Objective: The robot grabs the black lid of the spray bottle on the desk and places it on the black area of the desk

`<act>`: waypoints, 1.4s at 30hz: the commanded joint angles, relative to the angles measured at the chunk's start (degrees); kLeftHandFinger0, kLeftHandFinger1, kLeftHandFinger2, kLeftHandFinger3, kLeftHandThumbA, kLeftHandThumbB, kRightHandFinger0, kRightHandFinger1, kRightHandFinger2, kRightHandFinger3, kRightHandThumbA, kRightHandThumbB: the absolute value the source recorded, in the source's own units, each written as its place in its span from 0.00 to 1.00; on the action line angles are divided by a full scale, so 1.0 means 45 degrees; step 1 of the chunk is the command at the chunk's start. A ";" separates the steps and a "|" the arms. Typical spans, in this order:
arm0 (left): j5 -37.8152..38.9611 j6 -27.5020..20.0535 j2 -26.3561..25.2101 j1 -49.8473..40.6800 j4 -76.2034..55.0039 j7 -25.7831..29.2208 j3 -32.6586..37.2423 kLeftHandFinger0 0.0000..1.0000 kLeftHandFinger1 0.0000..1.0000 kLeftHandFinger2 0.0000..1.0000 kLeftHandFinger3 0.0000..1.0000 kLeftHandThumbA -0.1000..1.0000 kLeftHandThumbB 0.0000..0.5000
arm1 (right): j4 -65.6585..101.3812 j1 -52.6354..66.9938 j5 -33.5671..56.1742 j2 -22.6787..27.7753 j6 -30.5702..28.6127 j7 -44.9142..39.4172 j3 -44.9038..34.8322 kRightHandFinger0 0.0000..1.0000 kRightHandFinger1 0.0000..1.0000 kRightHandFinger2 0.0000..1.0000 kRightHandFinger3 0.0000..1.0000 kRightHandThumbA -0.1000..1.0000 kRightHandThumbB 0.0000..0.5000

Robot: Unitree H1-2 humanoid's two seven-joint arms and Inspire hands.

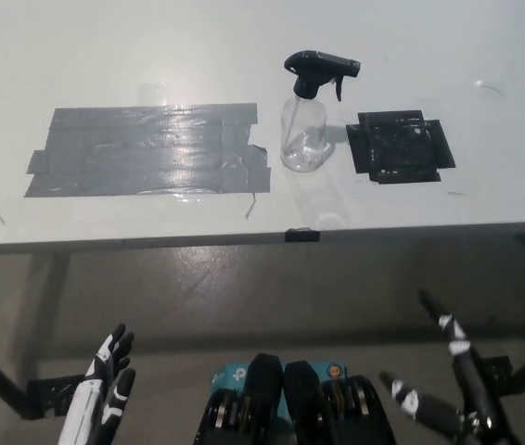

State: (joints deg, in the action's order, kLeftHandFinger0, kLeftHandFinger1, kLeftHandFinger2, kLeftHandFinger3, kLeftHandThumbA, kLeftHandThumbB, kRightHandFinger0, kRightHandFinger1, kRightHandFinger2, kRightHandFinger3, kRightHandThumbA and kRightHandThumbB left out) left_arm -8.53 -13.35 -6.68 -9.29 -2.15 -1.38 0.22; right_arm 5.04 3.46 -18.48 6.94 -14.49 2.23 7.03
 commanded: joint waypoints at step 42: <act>-0.0530 -0.0196 0.0054 0.0051 -0.0607 0.0128 0.0051 1.00 1.00 1.00 1.00 0.88 0.12 | -0.9117 -1.4932 -0.7604 -0.0100 0.6160 0.0358 0.2598 1.00 1.00 1.00 1.00 1.00 0.78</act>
State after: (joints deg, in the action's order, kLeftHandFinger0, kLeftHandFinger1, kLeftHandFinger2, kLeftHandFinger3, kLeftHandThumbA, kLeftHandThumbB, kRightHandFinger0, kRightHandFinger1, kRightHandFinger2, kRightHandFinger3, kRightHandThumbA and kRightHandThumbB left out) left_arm -10.25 -12.68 -6.01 -9.46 -3.83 -1.41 0.25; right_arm -33.77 -58.06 -52.77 6.85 12.65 0.28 17.96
